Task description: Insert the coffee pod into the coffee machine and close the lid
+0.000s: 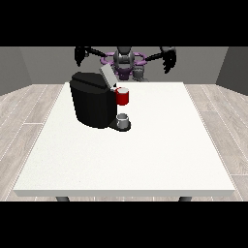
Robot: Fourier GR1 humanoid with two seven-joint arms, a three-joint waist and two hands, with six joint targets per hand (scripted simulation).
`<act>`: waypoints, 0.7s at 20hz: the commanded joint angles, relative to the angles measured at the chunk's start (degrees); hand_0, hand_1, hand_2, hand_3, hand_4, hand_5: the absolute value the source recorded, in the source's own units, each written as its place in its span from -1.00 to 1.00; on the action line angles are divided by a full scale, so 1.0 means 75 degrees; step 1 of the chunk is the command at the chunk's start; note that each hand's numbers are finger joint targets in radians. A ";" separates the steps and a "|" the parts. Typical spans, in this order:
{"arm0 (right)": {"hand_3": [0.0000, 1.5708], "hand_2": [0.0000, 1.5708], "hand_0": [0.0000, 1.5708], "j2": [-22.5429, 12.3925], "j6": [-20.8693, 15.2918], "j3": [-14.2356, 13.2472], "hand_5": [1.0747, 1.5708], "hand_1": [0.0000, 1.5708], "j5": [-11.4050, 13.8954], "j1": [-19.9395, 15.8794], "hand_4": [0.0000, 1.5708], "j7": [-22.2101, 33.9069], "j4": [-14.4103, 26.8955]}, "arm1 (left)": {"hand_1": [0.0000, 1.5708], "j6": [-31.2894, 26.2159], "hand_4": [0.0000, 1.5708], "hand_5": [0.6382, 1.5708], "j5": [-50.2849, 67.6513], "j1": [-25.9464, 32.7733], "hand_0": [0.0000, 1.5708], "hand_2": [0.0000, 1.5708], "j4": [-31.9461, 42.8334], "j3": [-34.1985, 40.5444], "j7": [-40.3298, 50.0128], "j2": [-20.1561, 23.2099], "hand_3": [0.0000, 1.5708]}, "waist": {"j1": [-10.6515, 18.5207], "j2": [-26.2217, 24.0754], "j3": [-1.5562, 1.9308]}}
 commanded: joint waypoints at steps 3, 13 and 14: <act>-1.00 -1.00 -1.00 -0.0543 0.0629 0.0121 1.00 -1.00 -0.0029 -0.0337 -0.86 0.0401 -0.0451 | -1.00 -0.0519 -0.47 1.00 0.0438 0.0679 -1.00 -1.00 -0.0362 0.0046 0.0387 -0.0031 -1.00 | 0.0443 -0.0511 0.0006; -1.00 -1.00 -1.00 -0.1136 0.0651 -0.1099 1.00 -1.00 -0.0670 -0.1423 -0.78 0.0626 0.0747 | -1.00 -0.0478 -0.54 1.00 0.1428 0.1387 -1.00 -1.00 -0.2029 -0.1091 0.0740 -0.0338 -1.00 | 0.1251 0.0358 0.0010; -1.00 -1.00 -1.00 -0.0948 0.0598 -0.0881 1.00 -1.00 -0.0502 -0.1393 -1.00 0.0358 0.0924 | -1.00 -0.0570 -0.50 1.00 0.1561 0.1317 -1.00 -1.00 -0.2278 -0.1204 0.0931 -0.0339 -1.00 | 0.1395 0.0448 0.0010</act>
